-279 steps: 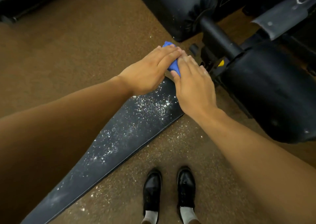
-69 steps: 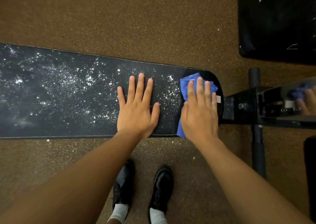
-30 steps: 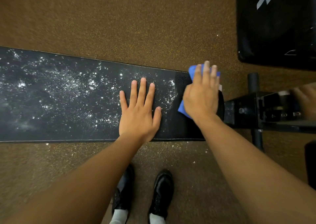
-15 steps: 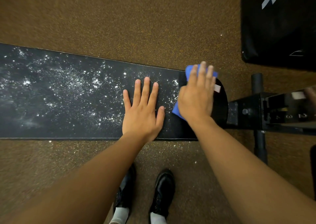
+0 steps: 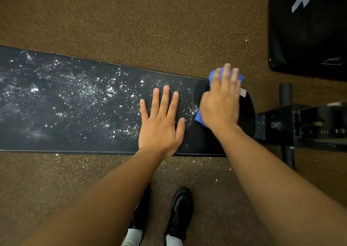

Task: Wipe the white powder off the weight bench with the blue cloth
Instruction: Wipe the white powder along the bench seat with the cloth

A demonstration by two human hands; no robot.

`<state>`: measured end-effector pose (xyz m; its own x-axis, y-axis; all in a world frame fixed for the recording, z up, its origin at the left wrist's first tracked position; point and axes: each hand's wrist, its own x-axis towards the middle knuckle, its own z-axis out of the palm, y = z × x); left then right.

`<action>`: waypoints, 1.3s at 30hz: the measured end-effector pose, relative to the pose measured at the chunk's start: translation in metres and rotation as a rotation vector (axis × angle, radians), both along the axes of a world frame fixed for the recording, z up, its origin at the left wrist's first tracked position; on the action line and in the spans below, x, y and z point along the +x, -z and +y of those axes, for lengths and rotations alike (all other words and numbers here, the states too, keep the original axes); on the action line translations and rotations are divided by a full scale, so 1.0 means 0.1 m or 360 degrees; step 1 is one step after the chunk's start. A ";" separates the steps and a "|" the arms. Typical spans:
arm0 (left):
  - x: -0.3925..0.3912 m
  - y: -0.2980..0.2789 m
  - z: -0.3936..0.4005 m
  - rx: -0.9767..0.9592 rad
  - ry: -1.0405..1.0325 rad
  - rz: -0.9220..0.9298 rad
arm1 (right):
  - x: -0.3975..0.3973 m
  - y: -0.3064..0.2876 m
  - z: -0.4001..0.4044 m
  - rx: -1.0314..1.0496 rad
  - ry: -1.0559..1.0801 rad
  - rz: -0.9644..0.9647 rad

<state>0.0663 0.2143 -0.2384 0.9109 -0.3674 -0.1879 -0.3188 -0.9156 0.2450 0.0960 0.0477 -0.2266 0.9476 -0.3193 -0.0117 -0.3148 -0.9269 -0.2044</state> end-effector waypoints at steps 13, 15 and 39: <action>0.01 0.00 0.00 -0.0007 0.0004 -0.0002 | -0.26 0.00 -0.06 -0.0008 0.0021 0.0013; 0.00 0.00 0.00 0.0005 0.0005 -0.0001 | -0.21 -0.02 0.11 -0.0025 -0.0154 0.0009; 0.02 -0.04 0.08 -0.0110 0.0053 0.0048 | -0.13 -0.04 0.20 0.0106 -0.0094 0.0119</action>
